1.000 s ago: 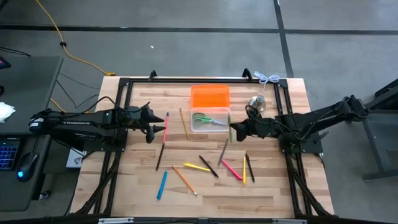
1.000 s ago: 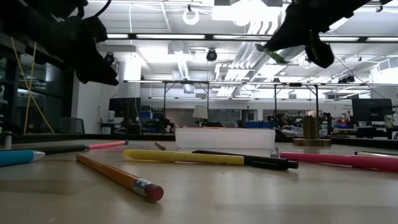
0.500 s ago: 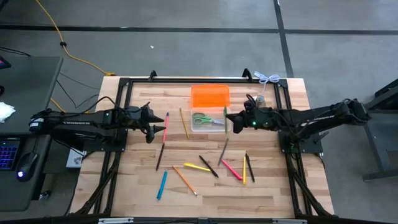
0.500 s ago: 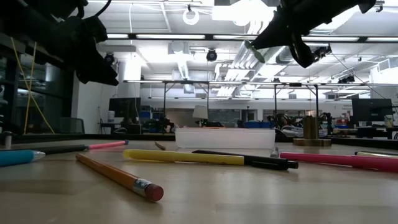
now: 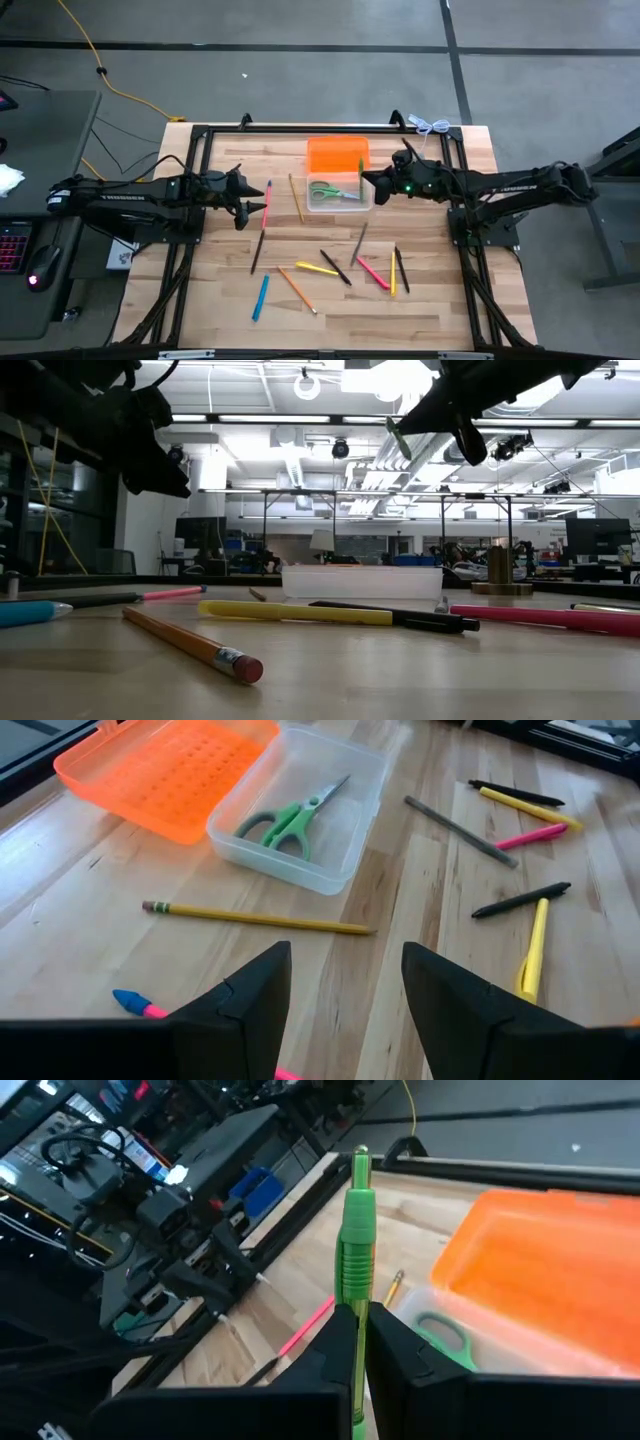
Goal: Pick & place school supplies into a supply box
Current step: Put the green pen into the supply box
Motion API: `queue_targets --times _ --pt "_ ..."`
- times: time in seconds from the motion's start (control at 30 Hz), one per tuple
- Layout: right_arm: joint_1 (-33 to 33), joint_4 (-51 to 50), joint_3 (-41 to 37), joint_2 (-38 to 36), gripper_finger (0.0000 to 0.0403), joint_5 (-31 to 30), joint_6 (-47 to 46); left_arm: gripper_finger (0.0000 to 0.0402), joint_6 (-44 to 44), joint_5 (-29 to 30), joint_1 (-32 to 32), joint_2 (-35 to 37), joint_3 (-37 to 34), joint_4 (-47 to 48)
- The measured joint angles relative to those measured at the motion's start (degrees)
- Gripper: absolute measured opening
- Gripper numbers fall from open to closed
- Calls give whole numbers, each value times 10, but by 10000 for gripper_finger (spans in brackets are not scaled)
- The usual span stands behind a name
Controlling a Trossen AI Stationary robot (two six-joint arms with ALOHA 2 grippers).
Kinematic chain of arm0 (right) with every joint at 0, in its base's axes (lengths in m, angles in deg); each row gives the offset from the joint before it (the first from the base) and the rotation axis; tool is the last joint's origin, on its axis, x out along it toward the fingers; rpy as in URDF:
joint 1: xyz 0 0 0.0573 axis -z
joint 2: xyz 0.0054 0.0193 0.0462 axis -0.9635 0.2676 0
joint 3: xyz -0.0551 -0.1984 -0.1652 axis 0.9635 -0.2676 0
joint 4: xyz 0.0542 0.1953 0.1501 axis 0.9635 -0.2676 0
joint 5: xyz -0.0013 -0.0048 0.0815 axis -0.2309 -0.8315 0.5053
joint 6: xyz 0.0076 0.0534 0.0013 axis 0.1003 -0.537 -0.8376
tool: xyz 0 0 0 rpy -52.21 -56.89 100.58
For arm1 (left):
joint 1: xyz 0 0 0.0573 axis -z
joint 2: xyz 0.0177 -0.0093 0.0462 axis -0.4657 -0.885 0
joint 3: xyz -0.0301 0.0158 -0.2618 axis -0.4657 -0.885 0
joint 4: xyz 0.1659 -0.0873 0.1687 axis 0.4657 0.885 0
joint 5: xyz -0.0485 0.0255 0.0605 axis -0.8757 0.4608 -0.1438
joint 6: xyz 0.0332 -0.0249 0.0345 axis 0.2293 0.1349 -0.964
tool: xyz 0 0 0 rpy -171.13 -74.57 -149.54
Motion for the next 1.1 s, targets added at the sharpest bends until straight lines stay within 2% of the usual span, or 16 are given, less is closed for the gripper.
queue_targets --times 0.37,0.63,0.83,1.1 --pt "45 8 0 0 0 43 53 223 0 0 0 0 0 0" --pt "79 53 0 11 0 88 92 223 0 0 0 0 0 0" --pt "100 95 11 82 0 145 98 223 0 0 0 0 0 0" --pt "122 57 104 188 0 206 152 223 0 0 0 0 0 1"
